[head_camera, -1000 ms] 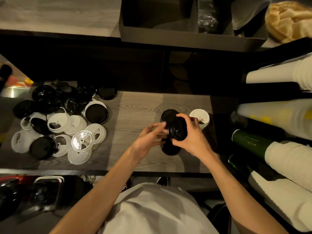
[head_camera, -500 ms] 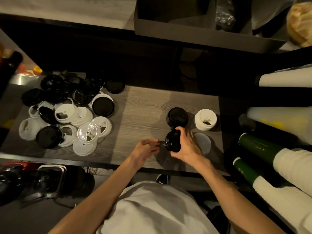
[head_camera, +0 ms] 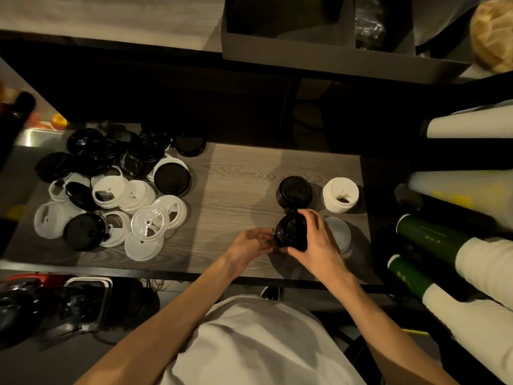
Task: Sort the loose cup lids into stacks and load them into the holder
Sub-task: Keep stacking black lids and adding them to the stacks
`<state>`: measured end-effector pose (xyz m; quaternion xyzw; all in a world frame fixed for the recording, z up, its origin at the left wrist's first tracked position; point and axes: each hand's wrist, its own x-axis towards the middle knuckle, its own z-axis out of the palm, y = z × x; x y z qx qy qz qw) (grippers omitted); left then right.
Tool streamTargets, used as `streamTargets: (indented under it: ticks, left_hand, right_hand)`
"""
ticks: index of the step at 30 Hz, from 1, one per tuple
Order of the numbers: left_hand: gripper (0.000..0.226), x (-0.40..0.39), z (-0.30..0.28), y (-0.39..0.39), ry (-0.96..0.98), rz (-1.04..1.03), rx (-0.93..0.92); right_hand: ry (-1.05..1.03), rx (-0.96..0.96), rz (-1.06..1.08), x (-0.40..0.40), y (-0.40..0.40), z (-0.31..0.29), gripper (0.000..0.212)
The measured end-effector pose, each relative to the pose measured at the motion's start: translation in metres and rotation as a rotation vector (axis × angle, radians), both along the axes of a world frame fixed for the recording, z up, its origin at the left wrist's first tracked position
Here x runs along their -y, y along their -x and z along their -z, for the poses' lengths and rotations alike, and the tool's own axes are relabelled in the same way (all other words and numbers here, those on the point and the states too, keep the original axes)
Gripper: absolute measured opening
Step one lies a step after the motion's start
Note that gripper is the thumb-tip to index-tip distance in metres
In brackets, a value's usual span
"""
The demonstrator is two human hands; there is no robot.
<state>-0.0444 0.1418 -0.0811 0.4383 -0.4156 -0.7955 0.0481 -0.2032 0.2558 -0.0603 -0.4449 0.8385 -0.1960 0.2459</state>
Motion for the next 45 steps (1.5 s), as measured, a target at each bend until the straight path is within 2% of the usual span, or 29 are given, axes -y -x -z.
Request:
streamTargets:
  ticks: [3,5,11,15,18,23,27,30,32,36,41,45]
  left_hand:
    - [0.035,0.002,0.000,0.000,0.007,0.017,-0.011]
    - [0.034,0.004,0.001,-0.001,0.013,0.029,-0.006]
    - [0.028,0.029,-0.012,-0.024,0.178,0.025,0.071]
    - [0.020,0.057,-0.019,-0.071,0.385,-0.057,0.179]
    - [0.005,0.067,-0.022,-0.117,0.596,-0.141,0.354]
    - [0.037,0.063,-0.032,-0.192,0.926,-0.166,0.690]
    - [0.052,0.067,-0.019,-0.226,0.941,-0.145,0.828]
    - [0.063,0.069,-0.006,-0.238,0.970,-0.117,0.848]
    - [0.068,0.069,0.000,-0.243,0.970,-0.119,0.841]
    - [0.076,0.070,0.009,-0.239,0.976,-0.119,0.795]
    - [0.099,0.072,0.022,-0.224,0.903,-0.067,0.803]
    - [0.098,0.080,0.025,-0.207,0.985,0.027,0.767]
  right_hand:
    - [0.142,-0.096,-0.024,-0.008,-0.004,-0.001,0.054]
    - [0.150,-0.104,-0.027,-0.007,-0.007,0.001,0.041]
    - [0.171,-0.128,-0.038,0.007,-0.011,-0.013,0.038]
    - [0.238,-0.060,-0.171,0.048,-0.041,-0.023,0.034]
    - [0.179,0.026,-0.342,0.093,-0.075,-0.025,0.040]
    - [0.104,0.110,-0.617,0.170,-0.140,-0.023,0.070]
    - [0.101,0.112,-0.807,0.210,-0.177,-0.021,0.091]
    - [0.005,-0.032,-0.943,0.236,-0.195,-0.011,0.106]
    - [-0.088,-0.155,-1.022,0.247,-0.201,-0.008,0.103]
    - [-0.078,-0.164,-0.979,0.246,-0.193,-0.006,0.080]
    - [-0.049,0.016,-0.808,0.223,-0.155,0.001,0.095]
    - [-0.044,0.043,-0.681,0.203,-0.126,0.006,0.092]
